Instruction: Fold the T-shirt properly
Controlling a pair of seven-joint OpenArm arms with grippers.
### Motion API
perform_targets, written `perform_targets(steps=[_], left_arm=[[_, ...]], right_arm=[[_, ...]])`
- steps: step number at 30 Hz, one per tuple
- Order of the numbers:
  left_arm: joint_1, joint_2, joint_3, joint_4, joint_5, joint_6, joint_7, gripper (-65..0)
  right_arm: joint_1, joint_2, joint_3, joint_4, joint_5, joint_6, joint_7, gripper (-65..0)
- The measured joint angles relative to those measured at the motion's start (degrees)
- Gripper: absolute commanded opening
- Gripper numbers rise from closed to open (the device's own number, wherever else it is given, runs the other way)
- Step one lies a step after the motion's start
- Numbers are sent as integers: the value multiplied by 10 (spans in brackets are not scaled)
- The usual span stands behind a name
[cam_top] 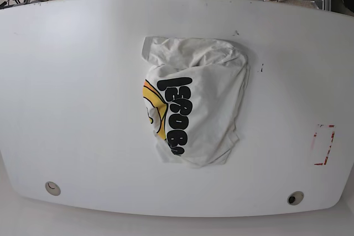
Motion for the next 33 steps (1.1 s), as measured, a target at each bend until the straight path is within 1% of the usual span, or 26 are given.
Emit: perform_targets(steps=[12, 24, 33], left_arm=[[-2, 9, 0, -2, 0, 5, 0, -369], [0, 6, 0, -2, 0, 5, 0, -381], [2, 6, 0, -2, 0, 5, 0, -377]], right_arm=[[-3, 0, -1, 0, 0, 0, -9, -568], [-3, -1, -1, 0, 0, 0, -9, -569], [-4, -1, -1, 0, 0, 0, -9, -570]])
